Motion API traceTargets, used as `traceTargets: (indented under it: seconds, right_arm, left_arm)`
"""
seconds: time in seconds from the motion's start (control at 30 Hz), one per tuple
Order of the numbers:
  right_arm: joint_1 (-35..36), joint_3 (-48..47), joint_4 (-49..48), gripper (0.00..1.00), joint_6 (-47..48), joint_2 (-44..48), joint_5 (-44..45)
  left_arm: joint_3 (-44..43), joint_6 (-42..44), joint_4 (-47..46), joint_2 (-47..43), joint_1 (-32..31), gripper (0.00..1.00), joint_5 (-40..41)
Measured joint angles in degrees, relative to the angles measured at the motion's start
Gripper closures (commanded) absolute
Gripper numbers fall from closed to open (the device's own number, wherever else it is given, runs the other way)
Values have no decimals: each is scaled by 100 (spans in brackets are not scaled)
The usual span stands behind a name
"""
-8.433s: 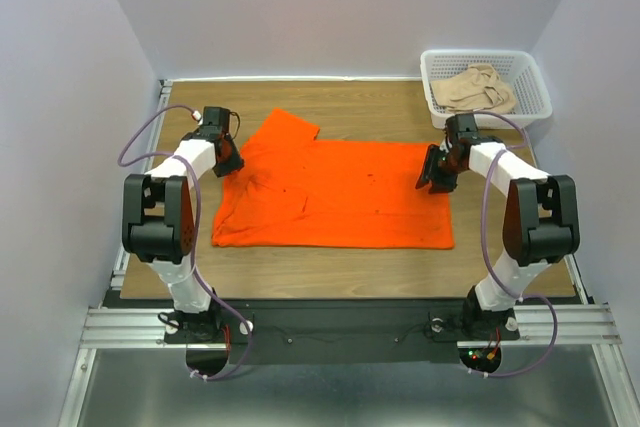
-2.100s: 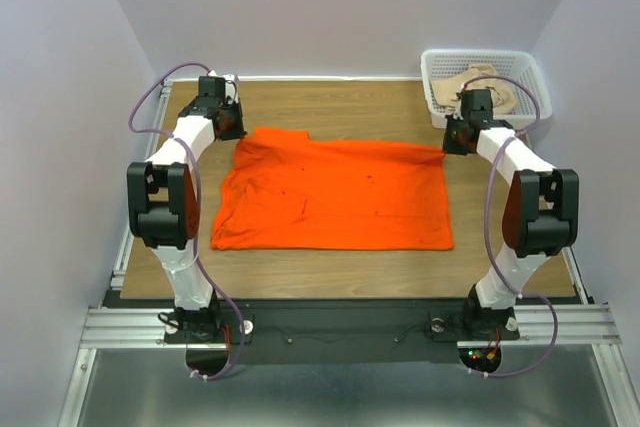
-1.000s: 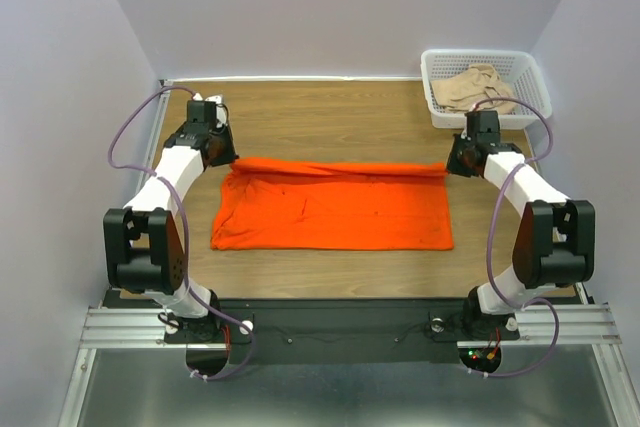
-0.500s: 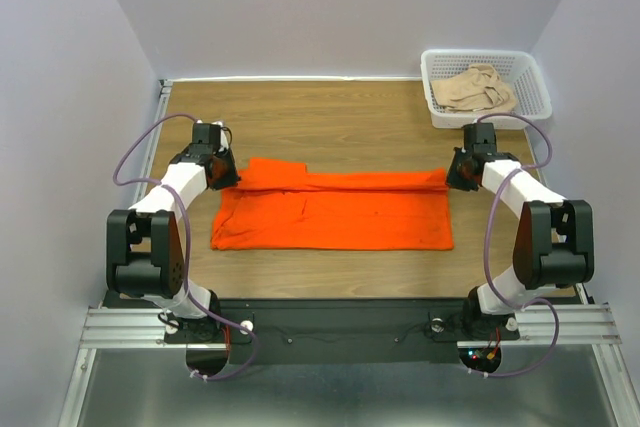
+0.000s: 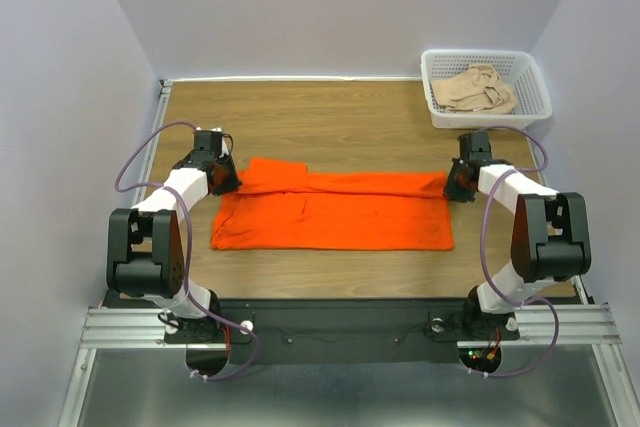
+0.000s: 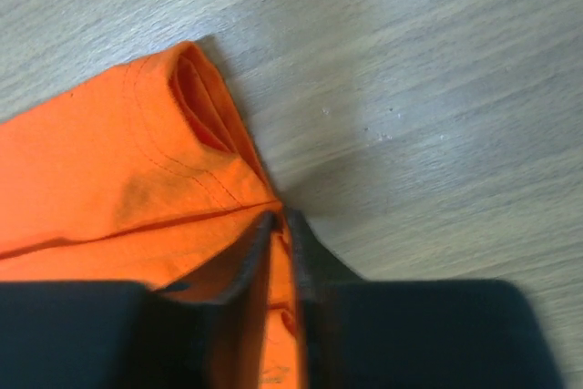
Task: Fold and stack the t-shirts
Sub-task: Fold the tshirt
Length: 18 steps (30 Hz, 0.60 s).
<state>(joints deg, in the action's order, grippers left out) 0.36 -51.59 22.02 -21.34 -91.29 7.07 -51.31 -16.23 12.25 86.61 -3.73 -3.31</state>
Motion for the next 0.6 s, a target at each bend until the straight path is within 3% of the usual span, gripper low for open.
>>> traceTargets:
  seconds: [0.03,0.1,0.13,0.47,0.6]
  right_arm:
    - [0,2,-2,62,-33,4,-4]
    - [0,4,-2,55,-66,33,-24]
    - [0,9,2,53,-61,74,-44]
    - [0,-461,57,56,-116,839,-796]
    - [87,-979,-35,56,-114,404,-1427]
  left_arm:
    - [20,-15,-13,0,-2,83,15]
    - [24,-22,-4,-11,-2,69,33]
    - [24,-39,2,-44,-2,50,50]
    - [-166,-59,146,-990,-55,13,208]
    - [-409,-15,118,-916,-243,9,186]
